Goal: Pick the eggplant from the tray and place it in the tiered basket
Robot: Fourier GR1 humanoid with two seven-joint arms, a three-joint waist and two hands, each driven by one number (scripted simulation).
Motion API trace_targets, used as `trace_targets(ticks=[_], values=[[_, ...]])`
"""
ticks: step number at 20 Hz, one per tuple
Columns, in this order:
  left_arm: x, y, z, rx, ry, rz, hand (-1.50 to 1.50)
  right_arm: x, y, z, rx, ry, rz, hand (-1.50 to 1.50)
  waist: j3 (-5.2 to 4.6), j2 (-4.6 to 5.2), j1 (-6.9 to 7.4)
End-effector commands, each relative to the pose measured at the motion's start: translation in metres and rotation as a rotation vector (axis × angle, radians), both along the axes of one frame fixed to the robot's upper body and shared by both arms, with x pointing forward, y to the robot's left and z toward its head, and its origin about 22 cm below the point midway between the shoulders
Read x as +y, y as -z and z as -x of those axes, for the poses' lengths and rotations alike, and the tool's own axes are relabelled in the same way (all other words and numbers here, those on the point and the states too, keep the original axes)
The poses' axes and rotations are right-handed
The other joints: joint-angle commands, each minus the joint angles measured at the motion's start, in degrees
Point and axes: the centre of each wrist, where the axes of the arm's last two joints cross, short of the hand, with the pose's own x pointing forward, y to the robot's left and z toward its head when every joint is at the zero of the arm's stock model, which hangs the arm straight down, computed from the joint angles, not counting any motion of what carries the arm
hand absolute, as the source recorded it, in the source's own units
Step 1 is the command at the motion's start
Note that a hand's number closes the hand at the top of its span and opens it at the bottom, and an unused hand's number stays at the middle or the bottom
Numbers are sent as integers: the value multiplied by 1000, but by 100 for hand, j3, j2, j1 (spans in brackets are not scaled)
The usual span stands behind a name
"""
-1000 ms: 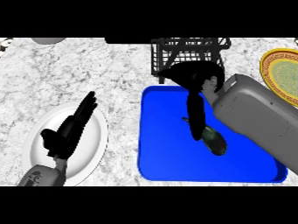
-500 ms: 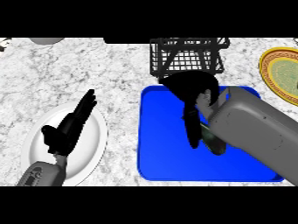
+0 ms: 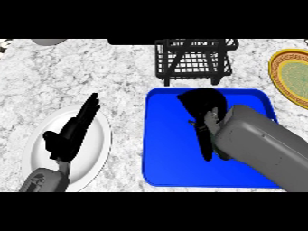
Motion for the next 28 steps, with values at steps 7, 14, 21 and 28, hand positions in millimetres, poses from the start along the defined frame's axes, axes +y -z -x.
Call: trace_targets(ticks=[7,14,21,28], values=[[-2,-6,1,-10,-2,3,0,-10,32,7,-4,112,110,-150,3,2,25],[9,-13,-6,-4,11,1,0,-38,60,12,28,115,148,-150,3,9,19],[4,3,16,11,16,12,0,-45,75,15,50,113,98,-150,3,9,35],[-9,-3,12,19,12,1,0,-46,98,19,63,110,42,150,4,13,35]])
